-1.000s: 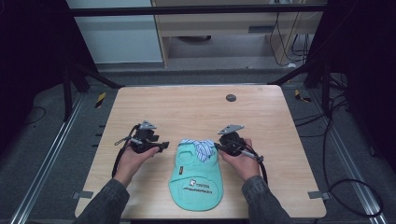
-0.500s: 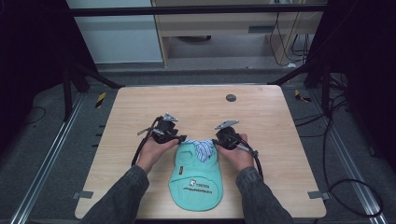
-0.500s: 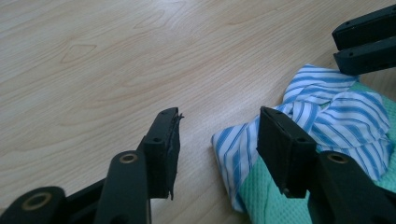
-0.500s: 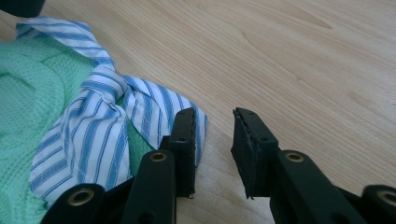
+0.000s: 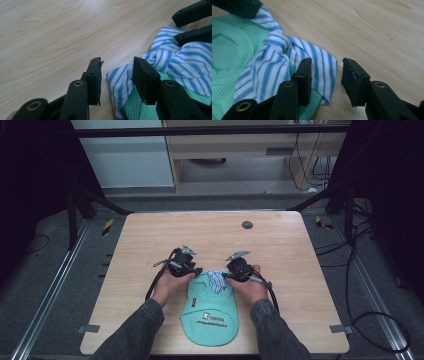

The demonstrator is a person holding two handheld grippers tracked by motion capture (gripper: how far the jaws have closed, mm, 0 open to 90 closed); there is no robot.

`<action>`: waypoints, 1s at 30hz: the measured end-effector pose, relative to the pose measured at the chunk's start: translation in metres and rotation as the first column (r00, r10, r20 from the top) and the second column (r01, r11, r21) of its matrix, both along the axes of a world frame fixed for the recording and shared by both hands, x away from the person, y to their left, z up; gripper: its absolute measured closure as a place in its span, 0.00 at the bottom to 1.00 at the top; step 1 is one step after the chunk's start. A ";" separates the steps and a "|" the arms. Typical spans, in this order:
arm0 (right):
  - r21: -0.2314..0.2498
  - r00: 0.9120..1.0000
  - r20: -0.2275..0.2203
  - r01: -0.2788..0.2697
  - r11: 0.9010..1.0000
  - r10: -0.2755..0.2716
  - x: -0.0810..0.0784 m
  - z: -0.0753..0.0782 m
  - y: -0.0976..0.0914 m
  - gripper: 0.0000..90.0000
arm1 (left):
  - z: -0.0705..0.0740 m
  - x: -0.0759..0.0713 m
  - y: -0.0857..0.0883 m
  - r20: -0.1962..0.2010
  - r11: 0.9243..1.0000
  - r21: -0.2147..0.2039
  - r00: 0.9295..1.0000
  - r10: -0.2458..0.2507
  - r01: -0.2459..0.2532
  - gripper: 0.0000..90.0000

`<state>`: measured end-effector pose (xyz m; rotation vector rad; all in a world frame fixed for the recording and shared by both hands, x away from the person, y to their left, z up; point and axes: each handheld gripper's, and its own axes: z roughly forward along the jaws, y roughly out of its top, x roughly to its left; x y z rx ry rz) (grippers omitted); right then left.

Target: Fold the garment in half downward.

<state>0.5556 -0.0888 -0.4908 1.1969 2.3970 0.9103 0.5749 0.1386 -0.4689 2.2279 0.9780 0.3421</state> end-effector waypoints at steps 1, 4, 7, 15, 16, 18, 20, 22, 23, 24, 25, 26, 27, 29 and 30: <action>0.000 1.000 0.000 0.000 1.000 0.000 0.000 0.000 0.000 0.65 | 0.000 0.000 0.000 0.000 1.000 0.000 1.000 0.000 0.000 0.66; 0.011 1.000 -0.011 0.007 1.000 -0.007 0.000 0.000 0.001 0.65 | 0.000 0.001 0.002 -0.001 1.000 -0.002 1.000 0.013 -0.013 0.67; 0.018 1.000 -0.011 0.004 1.000 -0.004 0.001 -0.001 0.000 0.65 | -0.004 0.003 0.004 -0.014 1.000 0.007 1.000 0.021 -0.021 0.66; 0.024 1.000 -0.022 -0.003 1.000 0.003 0.001 -0.001 0.000 0.66 | -0.016 0.003 0.008 -0.063 1.000 0.006 0.998 0.022 -0.022 0.62; 0.024 1.000 -0.022 -0.007 1.000 0.007 0.002 -0.001 0.000 0.66 | -0.017 0.003 0.008 -0.074 1.000 0.005 0.997 0.018 -0.018 0.61; 0.017 0.999 -0.035 -0.005 1.000 0.006 0.002 0.000 0.001 0.66 | -0.018 0.002 0.008 -0.067 1.000 0.003 0.998 0.013 -0.013 0.59; 0.011 0.999 -0.045 -0.009 1.000 0.010 0.002 0.001 0.003 0.67 | -0.018 0.002 0.009 -0.063 1.000 0.006 0.998 -0.002 0.002 0.59; 0.003 0.998 -0.059 -0.025 1.000 0.025 0.002 0.002 0.006 0.71 | -0.018 0.001 0.009 -0.061 1.000 0.005 0.998 -0.020 0.020 0.60; -0.003 0.998 -0.059 -0.031 1.000 0.031 0.002 0.002 0.007 0.72 | -0.019 0.000 0.010 -0.064 1.000 -0.003 0.998 -0.029 0.029 0.63; -0.008 0.997 -0.065 -0.035 0.999 0.035 0.002 0.003 0.008 0.74 | -0.019 0.000 0.011 -0.065 0.999 -0.008 0.997 -0.034 0.034 0.66; -0.005 0.997 -0.068 -0.039 0.999 0.038 0.002 0.003 0.009 0.76 | -0.020 -0.002 0.011 -0.068 0.999 -0.026 0.997 -0.043 0.041 0.70; -0.005 0.996 -0.071 -0.045 0.999 0.045 0.002 0.003 0.009 0.78 | -0.020 -0.003 0.012 -0.074 0.998 -0.045 0.996 -0.048 0.045 0.75; 0.000 0.996 -0.076 -0.047 0.999 0.046 0.002 0.004 0.010 0.81 | -0.021 -0.004 0.013 -0.079 0.997 -0.052 0.995 -0.055 0.051 0.80; 0.005 0.995 -0.087 -0.056 0.998 0.056 0.001 0.004 0.011 0.89 | -0.022 -0.007 0.013 -0.078 0.996 -0.070 0.995 -0.060 0.055 0.88; 0.005 0.994 -0.088 -0.060 0.998 0.060 0.001 0.004 0.012 0.91 | -0.022 -0.008 0.013 -0.078 0.996 -0.069 0.995 -0.062 0.057 0.90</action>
